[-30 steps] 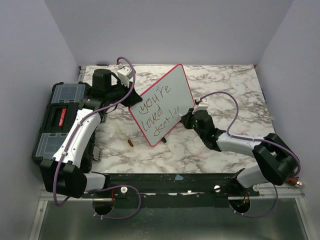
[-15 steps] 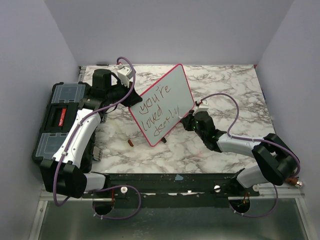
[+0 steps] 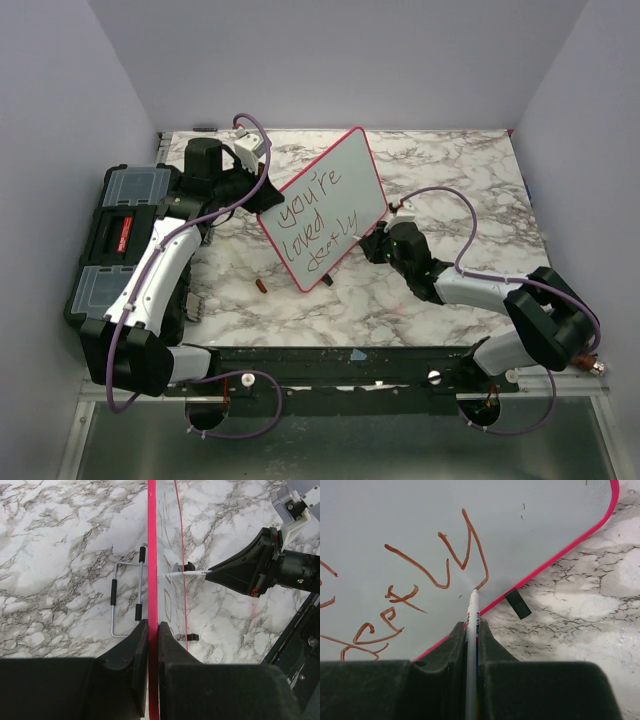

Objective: Write a sentence on the whiteboard
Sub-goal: Write a sentence on the whiteboard, then move the whiteboard to the center of the board, then pick up the pen cap from the center of the board.

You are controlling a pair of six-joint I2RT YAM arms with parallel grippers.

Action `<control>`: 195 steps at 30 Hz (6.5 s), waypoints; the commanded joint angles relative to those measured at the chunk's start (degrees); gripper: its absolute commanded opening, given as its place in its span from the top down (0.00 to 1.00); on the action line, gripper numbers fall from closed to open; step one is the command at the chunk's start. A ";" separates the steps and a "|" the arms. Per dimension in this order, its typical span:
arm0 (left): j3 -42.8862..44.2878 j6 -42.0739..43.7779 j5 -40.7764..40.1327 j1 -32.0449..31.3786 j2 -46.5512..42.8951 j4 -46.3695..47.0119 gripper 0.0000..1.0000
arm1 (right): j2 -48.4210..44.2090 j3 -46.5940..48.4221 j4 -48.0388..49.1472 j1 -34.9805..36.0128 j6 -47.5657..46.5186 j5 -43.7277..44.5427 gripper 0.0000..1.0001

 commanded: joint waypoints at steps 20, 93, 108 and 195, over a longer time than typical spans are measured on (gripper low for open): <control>0.05 2.00 1.42 -0.87 -0.76 -0.39 1.00 | -40.12 4.44 -31.06 0.70 0.02 3.18 0.99; -22.12 -17.21 -3.25 -1.60 -5.23 -14.13 1.00 | -53.82 10.25 -46.71 0.70 0.40 9.62 0.99; -20.97 -25.18 -5.60 -12.16 -1.17 -6.63 1.00 | -54.69 10.71 -47.89 0.70 -0.59 11.60 0.99; -31.97 -58.46 -52.00 -14.10 2.49 -4.94 0.50 | -55.99 9.30 -48.93 0.70 -0.67 11.29 0.99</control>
